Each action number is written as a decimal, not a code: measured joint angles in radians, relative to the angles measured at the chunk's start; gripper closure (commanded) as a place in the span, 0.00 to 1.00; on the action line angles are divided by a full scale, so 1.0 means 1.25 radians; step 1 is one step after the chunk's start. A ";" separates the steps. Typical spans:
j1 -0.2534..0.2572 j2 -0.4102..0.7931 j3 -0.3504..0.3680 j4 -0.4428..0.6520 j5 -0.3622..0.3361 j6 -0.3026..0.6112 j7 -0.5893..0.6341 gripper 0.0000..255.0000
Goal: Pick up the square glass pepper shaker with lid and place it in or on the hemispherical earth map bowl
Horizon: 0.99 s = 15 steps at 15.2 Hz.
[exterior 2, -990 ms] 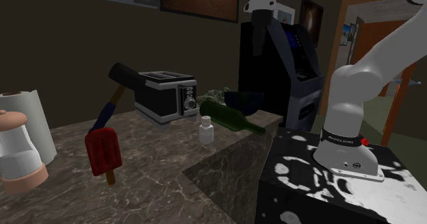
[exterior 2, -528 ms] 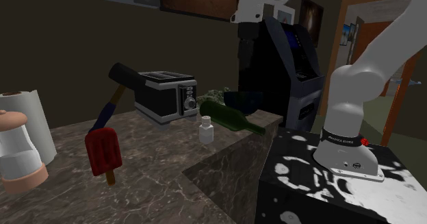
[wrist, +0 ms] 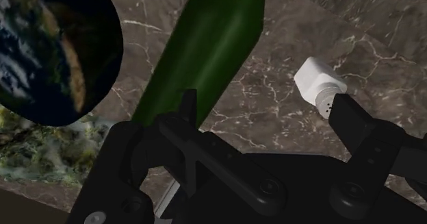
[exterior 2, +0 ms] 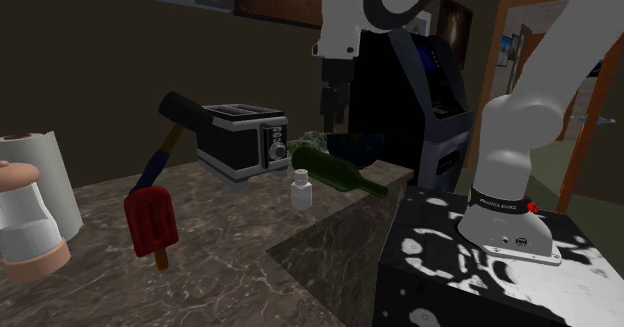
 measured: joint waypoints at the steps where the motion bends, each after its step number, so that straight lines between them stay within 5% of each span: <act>1: 0.002 0.023 0.015 0.008 -0.003 0.014 0.019 0.00; 9: 0.006 0.247 0.112 0.107 -0.096 0.123 0.174 0.00; 15: 0.007 0.295 0.120 0.087 -0.128 0.186 0.205 0.00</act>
